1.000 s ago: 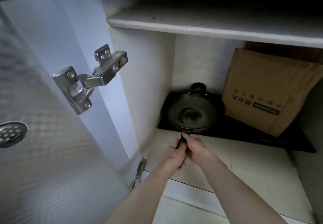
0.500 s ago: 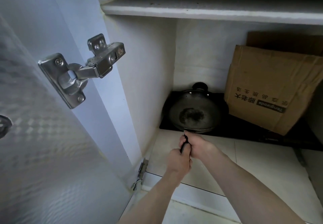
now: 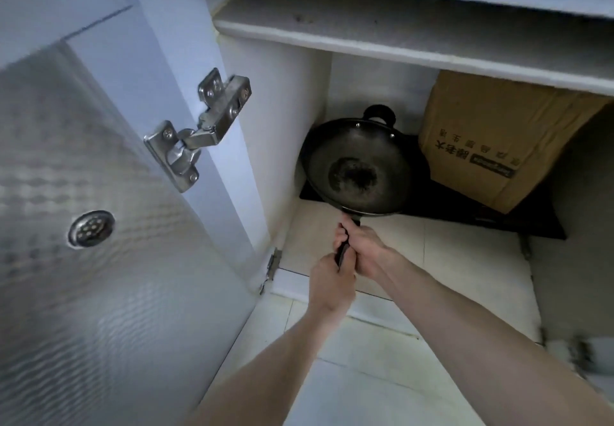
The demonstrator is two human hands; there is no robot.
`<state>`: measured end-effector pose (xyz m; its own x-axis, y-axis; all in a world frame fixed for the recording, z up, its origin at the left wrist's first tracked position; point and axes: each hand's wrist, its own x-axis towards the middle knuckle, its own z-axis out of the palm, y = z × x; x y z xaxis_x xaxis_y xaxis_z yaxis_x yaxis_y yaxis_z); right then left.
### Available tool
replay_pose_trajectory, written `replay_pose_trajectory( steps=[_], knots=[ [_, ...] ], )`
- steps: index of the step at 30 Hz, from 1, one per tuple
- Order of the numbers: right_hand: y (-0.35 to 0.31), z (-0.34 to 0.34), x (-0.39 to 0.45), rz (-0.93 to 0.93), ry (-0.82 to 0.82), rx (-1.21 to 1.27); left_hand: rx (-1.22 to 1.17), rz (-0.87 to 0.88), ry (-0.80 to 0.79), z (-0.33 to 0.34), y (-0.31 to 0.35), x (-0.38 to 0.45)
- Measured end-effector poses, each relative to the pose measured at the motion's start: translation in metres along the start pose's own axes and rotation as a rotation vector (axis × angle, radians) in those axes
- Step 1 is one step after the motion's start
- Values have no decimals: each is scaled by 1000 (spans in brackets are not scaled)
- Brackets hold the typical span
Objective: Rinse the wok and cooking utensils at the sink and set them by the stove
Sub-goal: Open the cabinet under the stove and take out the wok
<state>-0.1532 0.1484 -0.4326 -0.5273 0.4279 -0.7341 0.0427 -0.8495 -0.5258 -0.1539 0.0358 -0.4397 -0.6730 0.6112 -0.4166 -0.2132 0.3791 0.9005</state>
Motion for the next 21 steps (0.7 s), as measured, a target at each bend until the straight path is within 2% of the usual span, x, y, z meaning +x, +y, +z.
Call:
replay_pose_trajectory(
  steps=[11,16,21],
  knots=[
    [13,17,-185,181,110,18,-19,-247,30,-21,84,-182],
    [29,18,-259,248,155,-21,42,-268,9,-34,102,-260],
    [57,27,-301,231,183,-9,97,-257,13,-56,111,-308]
  ],
)
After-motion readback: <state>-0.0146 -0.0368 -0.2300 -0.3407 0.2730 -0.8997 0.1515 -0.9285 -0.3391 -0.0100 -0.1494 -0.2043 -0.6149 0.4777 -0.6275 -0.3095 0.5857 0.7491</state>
